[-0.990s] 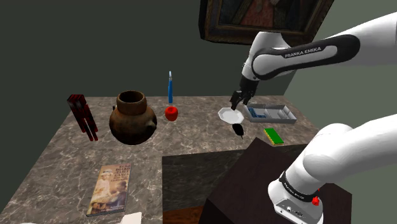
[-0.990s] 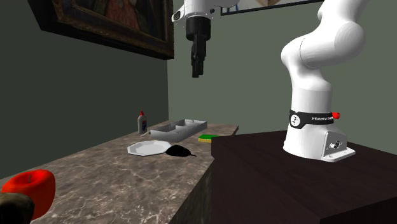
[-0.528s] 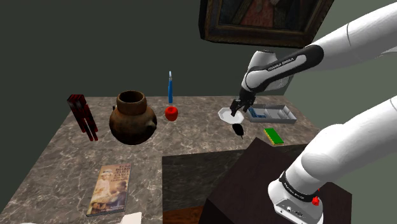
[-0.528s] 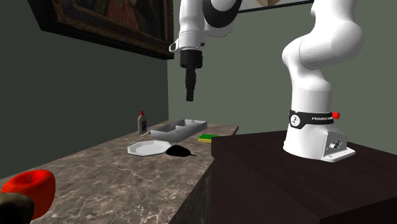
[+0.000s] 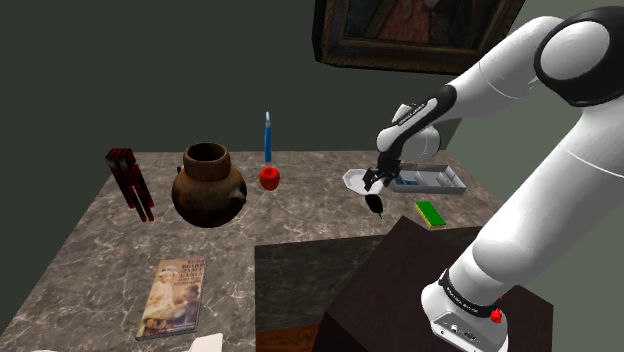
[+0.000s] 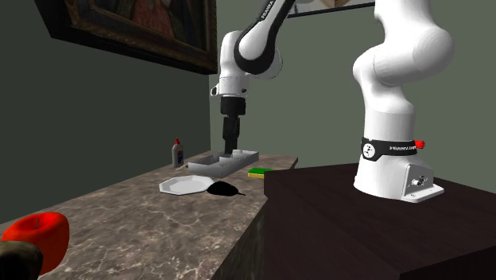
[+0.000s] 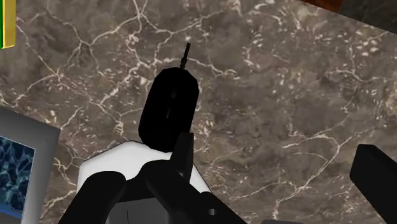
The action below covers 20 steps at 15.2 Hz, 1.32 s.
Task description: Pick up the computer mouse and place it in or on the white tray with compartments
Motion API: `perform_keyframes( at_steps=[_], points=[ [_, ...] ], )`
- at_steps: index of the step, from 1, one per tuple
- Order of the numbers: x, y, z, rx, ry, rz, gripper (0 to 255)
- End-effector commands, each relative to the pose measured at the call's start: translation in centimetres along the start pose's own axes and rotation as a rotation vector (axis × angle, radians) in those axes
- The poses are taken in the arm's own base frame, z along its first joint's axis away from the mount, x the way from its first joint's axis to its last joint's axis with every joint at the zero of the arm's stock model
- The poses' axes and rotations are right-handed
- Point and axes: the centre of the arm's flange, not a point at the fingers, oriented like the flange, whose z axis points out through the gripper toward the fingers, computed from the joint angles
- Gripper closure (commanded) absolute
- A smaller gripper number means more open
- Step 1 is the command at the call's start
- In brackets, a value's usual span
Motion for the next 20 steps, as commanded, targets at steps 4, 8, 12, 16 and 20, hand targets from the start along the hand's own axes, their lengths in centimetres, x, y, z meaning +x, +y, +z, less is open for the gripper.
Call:
perform_keyframes(
  at_steps=[4,8,12,16,20],
  points=[
    [1.3,3.9,5.0,-0.001,0.009,0.074,0],
    [2.1,7.1,9.1,-0.001,0.015,0.132,0],
    [2.4,8.8,11.9,-0.001,0.018,0.165,0],
    [2.5,8.8,14.0,-0.001,0.018,0.165,0],
    [2.5,8.8,15.4,-0.001,0.018,0.165,0]
  ],
)
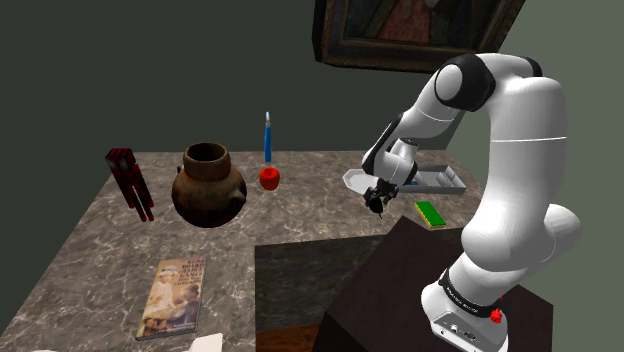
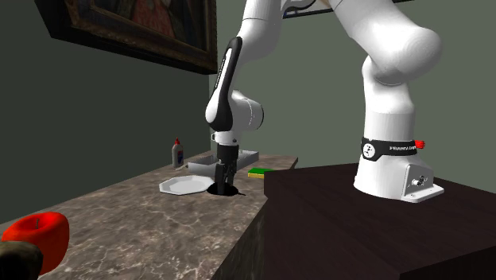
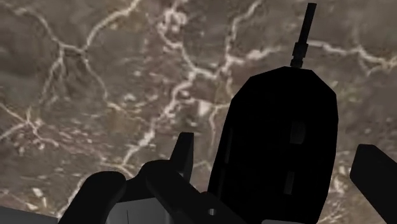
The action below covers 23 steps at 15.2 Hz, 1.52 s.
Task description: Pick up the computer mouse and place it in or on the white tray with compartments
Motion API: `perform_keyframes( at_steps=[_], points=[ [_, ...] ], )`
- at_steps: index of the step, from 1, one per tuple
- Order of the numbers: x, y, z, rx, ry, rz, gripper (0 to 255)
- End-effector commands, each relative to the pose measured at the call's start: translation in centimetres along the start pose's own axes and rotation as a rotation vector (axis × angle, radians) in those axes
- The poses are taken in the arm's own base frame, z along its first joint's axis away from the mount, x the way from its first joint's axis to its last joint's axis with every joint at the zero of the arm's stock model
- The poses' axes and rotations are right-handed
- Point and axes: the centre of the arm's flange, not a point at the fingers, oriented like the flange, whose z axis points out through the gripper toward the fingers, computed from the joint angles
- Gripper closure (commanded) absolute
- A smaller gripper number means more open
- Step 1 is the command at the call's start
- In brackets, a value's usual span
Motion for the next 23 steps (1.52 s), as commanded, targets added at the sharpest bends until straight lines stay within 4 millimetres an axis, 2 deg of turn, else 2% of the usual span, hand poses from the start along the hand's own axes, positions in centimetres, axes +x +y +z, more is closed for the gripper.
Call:
perform_keyframes(
  at_steps=[1,6,7,16,23],
  points=[
    [-0.1,0.0,0.2,0.000,0.000,0.000,0],
    [-0.1,0.0,0.2,0.000,0.000,0.000,0],
    [-0.1,0.0,0.2,0.000,0.000,0.000,255],
    [-0.1,0.0,0.2,0.000,0.000,0.000,255],
    [0.1,-0.2,-3.5,0.000,0.000,0.000,255]
  ],
)
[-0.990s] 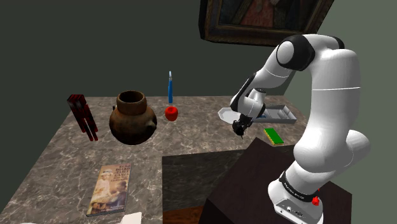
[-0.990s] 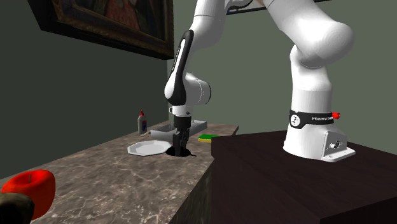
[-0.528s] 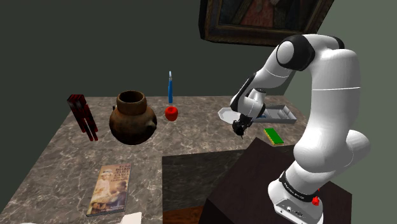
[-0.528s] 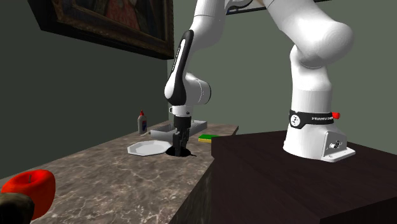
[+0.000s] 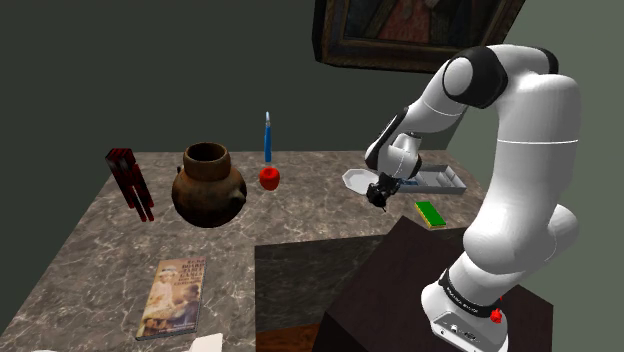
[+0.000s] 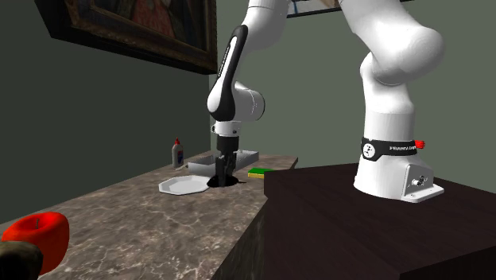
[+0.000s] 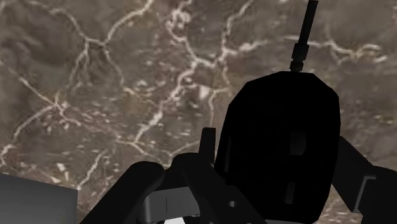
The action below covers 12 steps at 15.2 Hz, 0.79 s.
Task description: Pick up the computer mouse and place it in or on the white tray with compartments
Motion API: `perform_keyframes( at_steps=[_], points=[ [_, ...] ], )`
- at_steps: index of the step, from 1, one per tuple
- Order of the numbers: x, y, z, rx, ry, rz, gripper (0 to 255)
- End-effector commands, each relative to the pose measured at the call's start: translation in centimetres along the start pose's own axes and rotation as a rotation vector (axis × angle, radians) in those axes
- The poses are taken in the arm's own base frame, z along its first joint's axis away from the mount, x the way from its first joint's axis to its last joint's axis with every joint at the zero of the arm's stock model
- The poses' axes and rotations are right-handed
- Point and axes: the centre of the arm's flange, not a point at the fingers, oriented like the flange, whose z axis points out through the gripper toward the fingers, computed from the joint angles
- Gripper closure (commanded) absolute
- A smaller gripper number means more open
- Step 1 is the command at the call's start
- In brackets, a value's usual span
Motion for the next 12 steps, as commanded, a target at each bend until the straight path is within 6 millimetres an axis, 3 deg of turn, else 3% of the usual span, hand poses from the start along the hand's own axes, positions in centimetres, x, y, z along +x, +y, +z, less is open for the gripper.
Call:
perform_keyframes(
  at_steps=[1,12],
  points=[
    [0.0,-0.1,-1.1,0.000,0.000,0.000,255],
    [0.4,-0.4,-6.8,0.000,0.000,0.000,255]
  ],
)
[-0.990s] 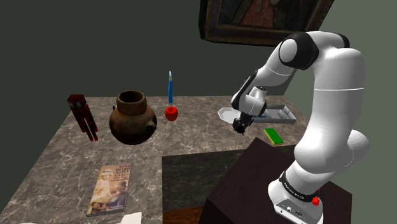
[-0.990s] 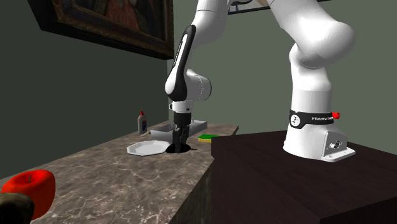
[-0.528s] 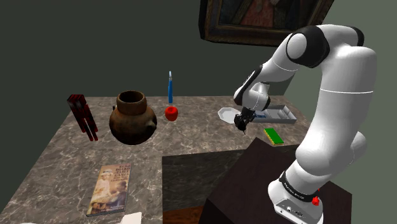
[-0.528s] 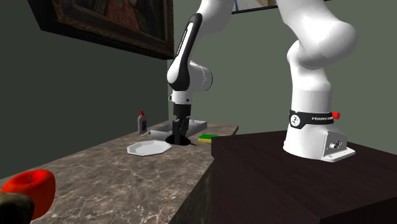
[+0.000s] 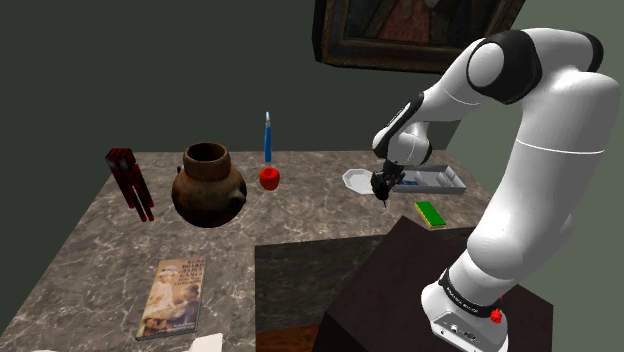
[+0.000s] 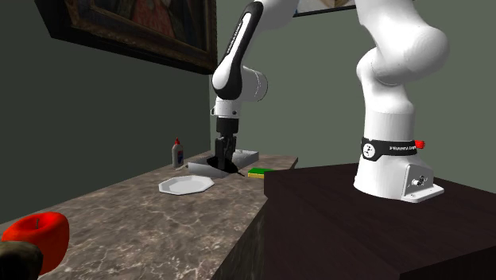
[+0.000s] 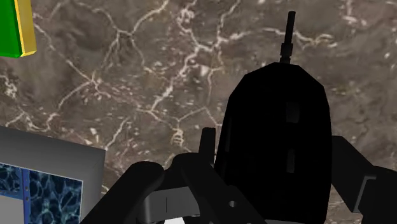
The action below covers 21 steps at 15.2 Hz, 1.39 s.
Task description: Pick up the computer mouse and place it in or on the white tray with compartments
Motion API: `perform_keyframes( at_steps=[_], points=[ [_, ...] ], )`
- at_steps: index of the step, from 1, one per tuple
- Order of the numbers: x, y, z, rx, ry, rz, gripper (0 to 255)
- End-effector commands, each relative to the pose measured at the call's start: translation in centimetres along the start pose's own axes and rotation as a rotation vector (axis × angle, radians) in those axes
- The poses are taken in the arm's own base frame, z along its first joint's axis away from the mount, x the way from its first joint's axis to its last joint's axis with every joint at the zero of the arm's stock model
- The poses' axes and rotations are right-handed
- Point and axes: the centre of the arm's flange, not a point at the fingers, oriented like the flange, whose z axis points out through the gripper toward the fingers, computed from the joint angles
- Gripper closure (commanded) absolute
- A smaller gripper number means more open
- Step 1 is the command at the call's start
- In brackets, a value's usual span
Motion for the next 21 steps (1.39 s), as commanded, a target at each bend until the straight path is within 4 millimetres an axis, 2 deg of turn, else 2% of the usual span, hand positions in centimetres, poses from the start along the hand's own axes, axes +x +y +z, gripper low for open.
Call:
perform_keyframes(
  at_steps=[1,5,21],
  points=[
    [0.0,0.0,-1.2,0.000,0.000,0.000,255],
    [0.1,-0.1,-2.9,0.000,0.000,0.000,255],
    [7.2,19.8,-3.4,0.000,0.000,0.000,255]
  ],
)
